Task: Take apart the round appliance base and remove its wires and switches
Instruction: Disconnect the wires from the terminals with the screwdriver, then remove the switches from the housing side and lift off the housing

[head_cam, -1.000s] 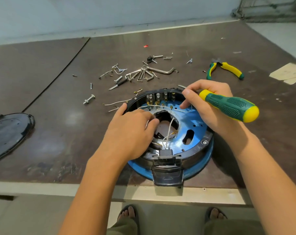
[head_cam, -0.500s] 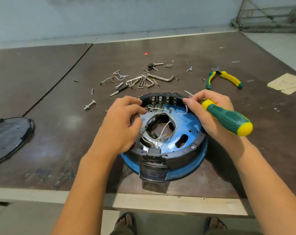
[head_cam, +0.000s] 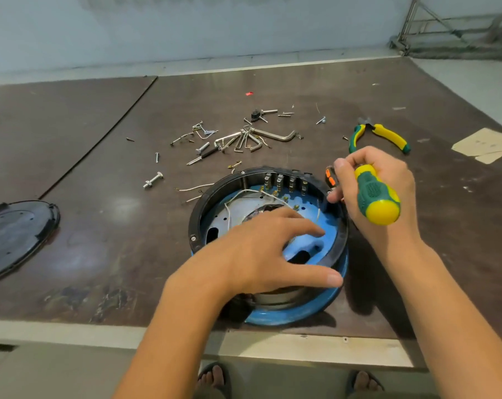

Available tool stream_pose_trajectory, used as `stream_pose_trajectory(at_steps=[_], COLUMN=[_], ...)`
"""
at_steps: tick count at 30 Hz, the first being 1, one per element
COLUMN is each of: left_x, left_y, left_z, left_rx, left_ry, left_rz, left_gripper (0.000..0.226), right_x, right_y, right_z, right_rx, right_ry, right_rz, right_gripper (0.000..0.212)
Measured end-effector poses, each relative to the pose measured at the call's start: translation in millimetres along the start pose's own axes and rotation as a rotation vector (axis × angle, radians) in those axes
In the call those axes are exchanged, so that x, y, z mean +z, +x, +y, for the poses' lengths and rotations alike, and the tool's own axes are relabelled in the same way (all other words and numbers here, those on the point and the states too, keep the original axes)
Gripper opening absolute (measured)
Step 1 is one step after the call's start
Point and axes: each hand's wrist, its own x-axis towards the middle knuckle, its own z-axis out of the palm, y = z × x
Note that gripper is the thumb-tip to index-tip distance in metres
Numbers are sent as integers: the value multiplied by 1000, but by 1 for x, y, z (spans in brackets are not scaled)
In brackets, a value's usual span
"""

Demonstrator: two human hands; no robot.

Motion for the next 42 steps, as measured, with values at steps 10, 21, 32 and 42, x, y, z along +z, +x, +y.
stream_pose_trajectory(at_steps=[10,21,32,42], left_x=[-26,-56,16,-20], left_y=[-23,-52,23,-8], left_z=[-16,-68,-7,-39], left_rx=[-9,-267,-329,-238], left_ry=[1,-39,390,16], left_rz=[-156,169,449,120], left_gripper=[48,81,42,40], right_x=[0,1,8,5], right_y=[-3,-9,-8,-13], right_z=[8,-11,-14,-16], right_rx=[14,-58,-65,71], right_ry=[207,81,58,420], right_rz=[-335,-513,-404,-500], right_gripper=[27,32,31,33])
